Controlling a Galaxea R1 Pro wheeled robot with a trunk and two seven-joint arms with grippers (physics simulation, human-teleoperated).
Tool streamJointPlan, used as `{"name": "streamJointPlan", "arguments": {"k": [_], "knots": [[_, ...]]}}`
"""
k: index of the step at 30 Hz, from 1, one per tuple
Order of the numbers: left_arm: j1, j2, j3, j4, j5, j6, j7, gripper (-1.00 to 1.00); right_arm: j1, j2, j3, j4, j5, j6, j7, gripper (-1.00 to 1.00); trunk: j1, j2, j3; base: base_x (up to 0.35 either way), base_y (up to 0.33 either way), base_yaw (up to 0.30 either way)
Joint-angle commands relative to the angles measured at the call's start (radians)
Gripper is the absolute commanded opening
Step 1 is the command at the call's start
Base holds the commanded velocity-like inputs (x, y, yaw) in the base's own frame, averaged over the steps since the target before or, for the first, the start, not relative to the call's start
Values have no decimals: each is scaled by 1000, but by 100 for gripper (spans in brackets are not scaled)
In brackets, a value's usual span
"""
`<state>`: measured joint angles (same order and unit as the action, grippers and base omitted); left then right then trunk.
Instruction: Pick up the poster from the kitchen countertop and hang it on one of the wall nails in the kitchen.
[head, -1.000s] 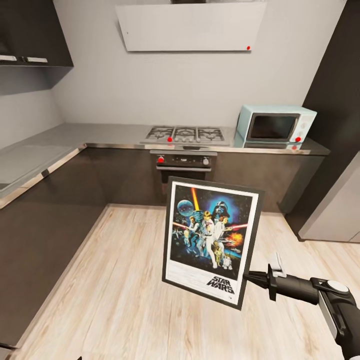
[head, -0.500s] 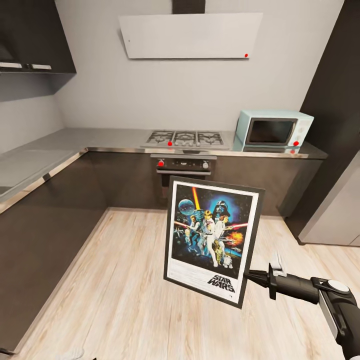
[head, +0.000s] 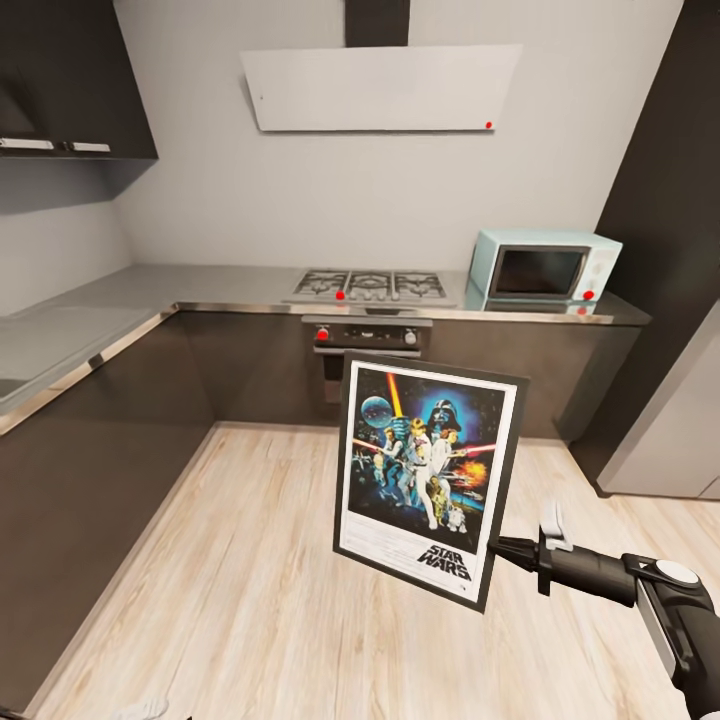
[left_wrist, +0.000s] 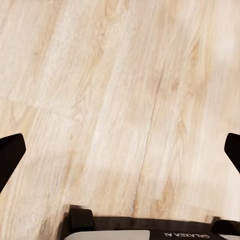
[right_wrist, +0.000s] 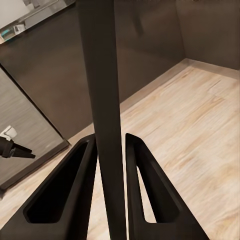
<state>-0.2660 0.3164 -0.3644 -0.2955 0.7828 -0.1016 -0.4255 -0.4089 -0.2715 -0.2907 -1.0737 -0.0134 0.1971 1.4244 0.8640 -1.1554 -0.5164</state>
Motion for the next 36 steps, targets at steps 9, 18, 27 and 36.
{"name": "streamJointPlan", "arguments": {"k": [9, 18, 27, 36], "knots": [[-1, 0, -8, 1, 7, -6, 0, 100, -1, 0, -1, 0, -2, 13, 5, -100, 0, -1, 14, 0, 0, 0], [-1, 0, -8, 1, 7, -6, 1, 100, -1, 0, -1, 0, -2, 13, 5, -100, 0, -1, 29, 0, 0, 0], [-1, 0, -9, 1, 7, -6, 1, 100, -1, 1, -1, 0, -2, 13, 4, -100, 0, -1, 44, 0, 0, 0], [-1, 0, -8, 1, 7, -6, 1, 100, -1, 0, -1, 0, -2, 13, 4, -100, 0, -1, 59, 0, 0, 0]]}}
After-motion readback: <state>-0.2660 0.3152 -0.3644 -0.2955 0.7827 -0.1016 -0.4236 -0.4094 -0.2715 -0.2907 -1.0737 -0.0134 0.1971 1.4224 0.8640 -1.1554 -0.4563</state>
